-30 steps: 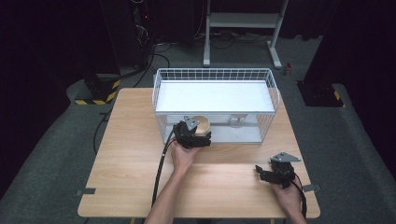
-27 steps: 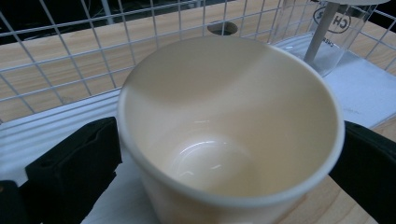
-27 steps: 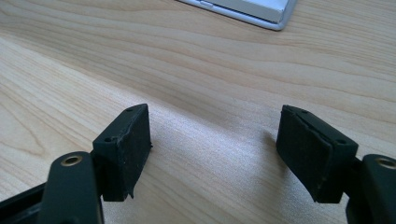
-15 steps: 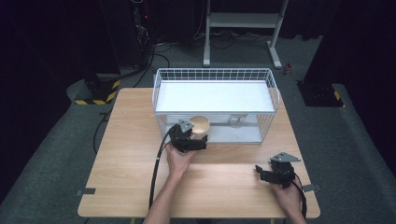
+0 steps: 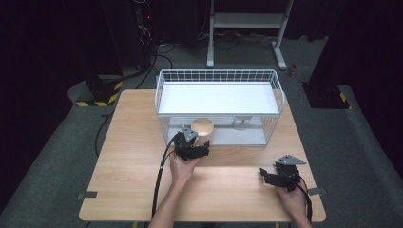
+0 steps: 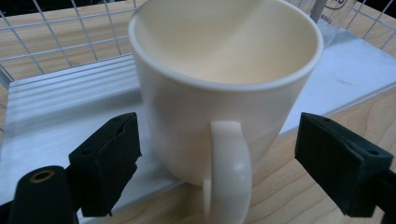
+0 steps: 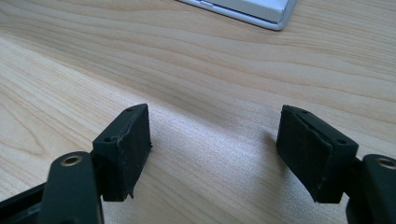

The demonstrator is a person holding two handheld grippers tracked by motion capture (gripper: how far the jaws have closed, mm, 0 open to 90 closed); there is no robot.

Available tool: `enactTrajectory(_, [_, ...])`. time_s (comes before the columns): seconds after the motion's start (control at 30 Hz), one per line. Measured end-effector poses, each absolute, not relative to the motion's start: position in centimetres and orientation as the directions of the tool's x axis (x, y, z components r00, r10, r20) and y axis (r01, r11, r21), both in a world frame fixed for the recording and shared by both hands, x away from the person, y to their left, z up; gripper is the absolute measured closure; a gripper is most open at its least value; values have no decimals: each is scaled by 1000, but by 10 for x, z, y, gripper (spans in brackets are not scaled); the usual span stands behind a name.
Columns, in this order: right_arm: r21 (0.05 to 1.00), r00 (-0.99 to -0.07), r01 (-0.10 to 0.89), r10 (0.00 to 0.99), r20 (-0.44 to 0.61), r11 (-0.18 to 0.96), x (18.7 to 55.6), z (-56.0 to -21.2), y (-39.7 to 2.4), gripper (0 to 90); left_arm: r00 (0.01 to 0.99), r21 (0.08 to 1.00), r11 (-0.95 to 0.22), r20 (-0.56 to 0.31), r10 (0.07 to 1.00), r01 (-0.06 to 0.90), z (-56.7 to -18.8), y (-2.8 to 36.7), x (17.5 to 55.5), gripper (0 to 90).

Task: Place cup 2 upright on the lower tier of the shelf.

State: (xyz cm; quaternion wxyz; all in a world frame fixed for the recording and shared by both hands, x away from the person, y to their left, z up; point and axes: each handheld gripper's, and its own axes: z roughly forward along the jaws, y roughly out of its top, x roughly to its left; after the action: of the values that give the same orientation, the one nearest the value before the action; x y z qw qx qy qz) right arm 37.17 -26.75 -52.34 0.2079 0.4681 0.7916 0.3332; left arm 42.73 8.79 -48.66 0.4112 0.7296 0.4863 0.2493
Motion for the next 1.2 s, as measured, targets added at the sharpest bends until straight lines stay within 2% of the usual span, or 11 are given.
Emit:
enactTrajectory(0.4, [722, -475, 602, 880, -18, 340, 372, -523, -268, 261, 387, 827, -188, -38, 921, 530, -494, 89, 426, 212])
enactTrajectory(0.63, [722, -475, 602, 880, -18, 340, 372, -523, -268, 261, 392, 829, -220, 1, 920, 514, -494, 85, 428, 248])
enactTrajectory(0.93, [722, -475, 602, 880, -19, 340, 372, -523, -267, 260, 374, 828, -211, 2, 928, 519, -496, 85, 432, 298])
enactTrajectory(1.1, [723, -477, 600, 879, -21, 343, 372, -523, -268, 260, 379, 809, -263, 54, 924, 526, -496, 84, 438, 372])
enactTrajectory(1.2, [723, -476, 601, 879, -21, 342, 372, -523, -268, 260, 368, 812, -244, 39, 929, 531, -496, 83, 444, 407])
